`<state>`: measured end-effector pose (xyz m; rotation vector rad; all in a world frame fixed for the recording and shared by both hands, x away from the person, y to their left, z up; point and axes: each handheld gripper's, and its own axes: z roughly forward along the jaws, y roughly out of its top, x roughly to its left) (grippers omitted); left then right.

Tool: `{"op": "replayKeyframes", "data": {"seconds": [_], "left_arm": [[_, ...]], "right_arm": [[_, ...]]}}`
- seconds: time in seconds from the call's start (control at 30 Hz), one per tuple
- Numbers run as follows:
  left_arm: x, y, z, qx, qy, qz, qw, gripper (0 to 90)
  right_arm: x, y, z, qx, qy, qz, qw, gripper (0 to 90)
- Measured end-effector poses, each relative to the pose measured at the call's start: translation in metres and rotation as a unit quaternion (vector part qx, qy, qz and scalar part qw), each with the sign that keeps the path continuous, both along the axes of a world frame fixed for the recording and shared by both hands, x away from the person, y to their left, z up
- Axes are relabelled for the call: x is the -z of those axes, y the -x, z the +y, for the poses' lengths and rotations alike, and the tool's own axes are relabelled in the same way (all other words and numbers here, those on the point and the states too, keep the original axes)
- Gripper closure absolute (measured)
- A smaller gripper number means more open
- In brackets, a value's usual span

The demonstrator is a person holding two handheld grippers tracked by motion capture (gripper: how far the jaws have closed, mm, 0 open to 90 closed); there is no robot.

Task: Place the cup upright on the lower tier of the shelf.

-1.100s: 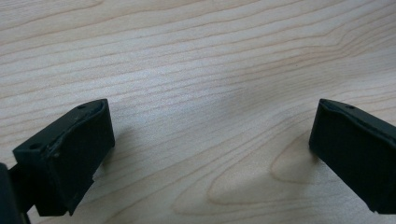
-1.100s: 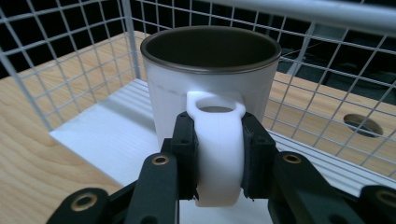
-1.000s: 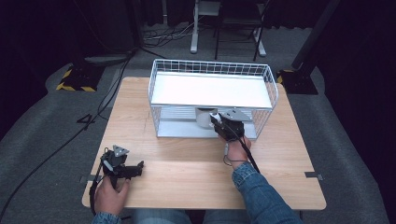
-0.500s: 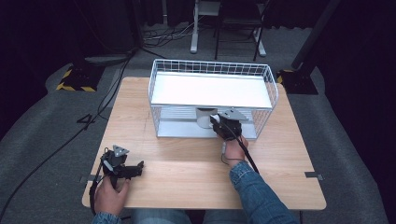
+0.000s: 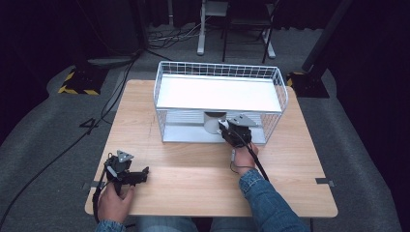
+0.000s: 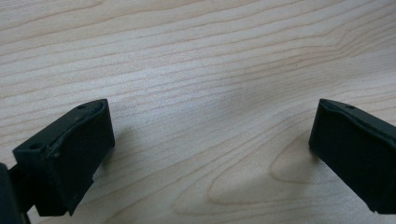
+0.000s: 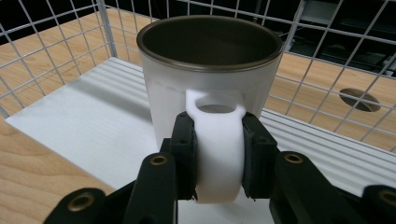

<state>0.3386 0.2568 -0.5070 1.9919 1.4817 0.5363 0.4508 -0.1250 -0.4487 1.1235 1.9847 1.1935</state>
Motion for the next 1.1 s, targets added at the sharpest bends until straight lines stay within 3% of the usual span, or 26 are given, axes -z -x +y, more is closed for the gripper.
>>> {"op": "replayKeyframes", "data": {"seconds": [0.27,0.43,0.6,0.8,1.1], "left_arm": [[0.0,0.0,0.0,0.0,0.0,0.0,1.0,0.4],[0.0,0.0,0.0,0.0,0.0,0.0,1.0,0.4],[0.0,0.0,0.0,0.0,0.0,0.0,1.0,0.4],[0.0,0.0,0.0,0.001,0.001,0.0,1.0,0.4],[0.0,0.003,0.0,0.004,0.001,0.0,1.0,0.4]], "right_arm": [[0.001,0.0,-0.001,-0.003,0.004,0.007,1.0,64.8],[-0.002,0.002,-0.003,-0.012,-0.01,0.009,0.9998,54.1],[-0.007,0.005,-0.005,-0.021,-0.008,0.013,0.9997,49.9],[-0.019,0.016,-0.013,-0.037,-0.015,0.018,0.999,46.4],[-0.041,0.046,-0.035,-0.066,-0.028,0.019,0.9973,43.7]]}}
